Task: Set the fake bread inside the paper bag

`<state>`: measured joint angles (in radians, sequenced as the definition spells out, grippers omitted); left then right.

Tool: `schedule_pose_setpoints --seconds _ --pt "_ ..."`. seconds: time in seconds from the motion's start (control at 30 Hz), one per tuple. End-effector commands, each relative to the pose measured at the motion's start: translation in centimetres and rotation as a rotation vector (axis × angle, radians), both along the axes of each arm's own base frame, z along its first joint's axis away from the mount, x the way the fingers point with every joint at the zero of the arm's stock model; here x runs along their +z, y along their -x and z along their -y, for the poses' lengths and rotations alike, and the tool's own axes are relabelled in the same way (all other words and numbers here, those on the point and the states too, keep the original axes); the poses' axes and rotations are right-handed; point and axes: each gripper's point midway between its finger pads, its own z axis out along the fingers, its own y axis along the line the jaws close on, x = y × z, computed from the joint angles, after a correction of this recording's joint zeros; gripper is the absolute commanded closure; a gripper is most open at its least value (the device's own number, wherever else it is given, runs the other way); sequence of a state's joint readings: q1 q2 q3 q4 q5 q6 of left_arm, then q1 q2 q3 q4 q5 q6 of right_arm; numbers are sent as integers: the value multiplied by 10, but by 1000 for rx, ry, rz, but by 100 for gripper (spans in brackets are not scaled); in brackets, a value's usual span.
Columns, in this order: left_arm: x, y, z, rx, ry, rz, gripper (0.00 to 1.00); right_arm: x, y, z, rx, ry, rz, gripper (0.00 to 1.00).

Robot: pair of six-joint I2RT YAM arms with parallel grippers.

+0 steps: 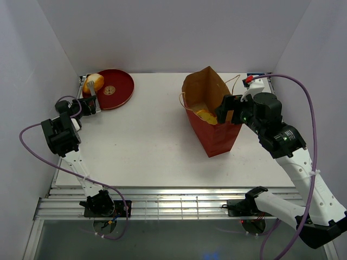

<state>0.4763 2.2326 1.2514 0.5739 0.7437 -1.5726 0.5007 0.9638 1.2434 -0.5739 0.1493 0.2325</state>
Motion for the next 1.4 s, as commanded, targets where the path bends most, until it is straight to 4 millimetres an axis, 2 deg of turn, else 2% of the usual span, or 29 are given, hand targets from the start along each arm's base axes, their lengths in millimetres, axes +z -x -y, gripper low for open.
schedule_pose_setpoints --seconds 0.0,0.27,0.43,0.47,0.57,0.6,0.63,0.67,0.7,0.8,0.83,0.9,0.93,0.97,1.03,1.07,1.13,1.17,1.33,1.37 --pt "51 0 6 -13 -50 103 73 20 2 -3 13 -40 57 2" --pt "102 -1 24 -46 -87 204 77 27 7 0 9 -46 74 2" --pt "132 5 37 -67 -111 259 80 29 8 3 1 -46 78 2" --pt "144 8 43 -76 -119 282 80 29 9 3 2 -47 80 2" --pt "157 17 58 -98 -127 316 81 30 9 3 5 -49 80 2" --pt "173 23 63 -106 -143 352 81 30 10 3 5 -49 80 2" --pt "175 27 68 -114 -143 358 81 31 10 4 3 -50 81 2" --pt "182 31 77 -132 -148 375 81 31 10 4 2 -49 82 2" --pt "199 38 86 -148 -168 414 81 31 10 4 2 -50 83 2" --pt "220 51 113 -197 -195 469 82 31 10 4 3 -51 84 2" --pt "237 59 122 -213 -220 512 82 31 10 4 3 -51 84 2" --pt "249 71 147 -266 -225 546 82 31 10 4 0 -51 86 2" --pt "264 82 157 -284 -249 588 82 31 10 4 -1 -51 86 2" --pt "267 90 172 -312 -251 604 82 31 10 4 -1 -52 89 2" --pt "279 103 188 -338 -263 641 82 31 10 5 -7 -49 90 2" --pt "292 117 202 -367 -275 682 82 31 9 6 -10 -49 91 2" --pt "298 133 217 -405 -283 712 82 31 8 7 -17 -43 95 2" --pt "311 149 228 -430 -291 755 82 31 8 8 -23 -43 95 2" --pt "327 202 264 -533 -309 847 82 30 1 20 -93 -7 102 2" --pt "331 216 278 -572 -297 869 82 30 0 21 -98 -2 103 2"
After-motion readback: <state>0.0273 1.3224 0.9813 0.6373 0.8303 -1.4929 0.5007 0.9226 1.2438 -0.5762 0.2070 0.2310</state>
